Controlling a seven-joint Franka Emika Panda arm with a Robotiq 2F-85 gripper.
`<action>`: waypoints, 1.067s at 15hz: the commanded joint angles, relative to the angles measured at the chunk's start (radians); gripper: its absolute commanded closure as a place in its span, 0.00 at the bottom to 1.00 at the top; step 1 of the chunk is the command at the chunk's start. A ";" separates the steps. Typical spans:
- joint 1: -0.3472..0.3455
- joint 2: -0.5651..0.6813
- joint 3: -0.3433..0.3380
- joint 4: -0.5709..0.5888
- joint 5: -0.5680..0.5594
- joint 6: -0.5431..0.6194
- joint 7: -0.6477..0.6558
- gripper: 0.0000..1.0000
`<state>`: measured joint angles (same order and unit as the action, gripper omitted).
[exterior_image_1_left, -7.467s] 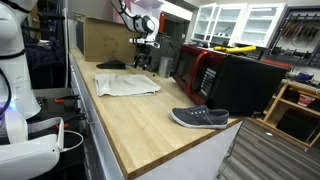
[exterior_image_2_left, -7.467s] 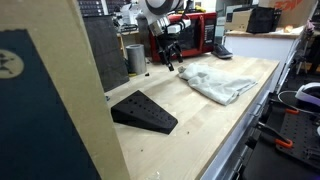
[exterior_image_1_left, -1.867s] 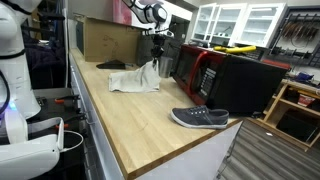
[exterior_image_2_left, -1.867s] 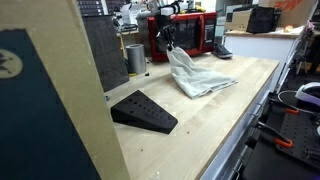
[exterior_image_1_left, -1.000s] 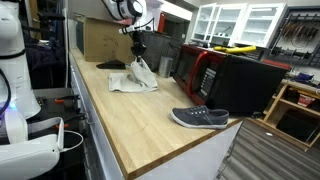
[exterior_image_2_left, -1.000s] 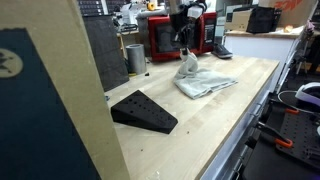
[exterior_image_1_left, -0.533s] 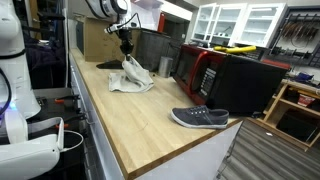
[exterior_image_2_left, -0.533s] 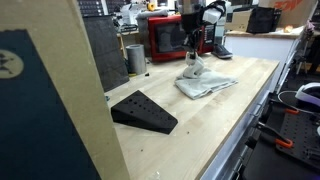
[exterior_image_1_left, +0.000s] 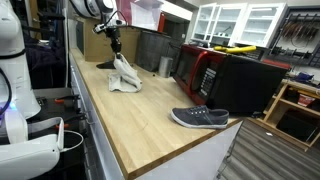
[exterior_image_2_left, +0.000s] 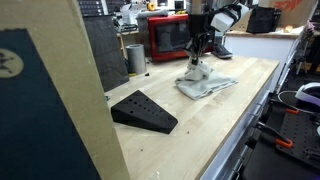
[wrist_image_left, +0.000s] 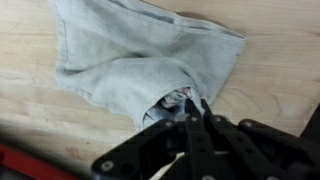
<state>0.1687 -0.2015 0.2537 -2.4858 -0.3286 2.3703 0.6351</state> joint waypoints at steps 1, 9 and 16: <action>-0.015 -0.077 0.017 -0.086 0.000 0.068 0.047 0.71; -0.071 -0.044 -0.080 0.019 0.129 -0.050 -0.193 0.17; -0.060 0.243 -0.108 0.322 0.138 -0.293 -0.530 0.00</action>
<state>0.0967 -0.1093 0.1418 -2.3147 -0.1914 2.1694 0.1928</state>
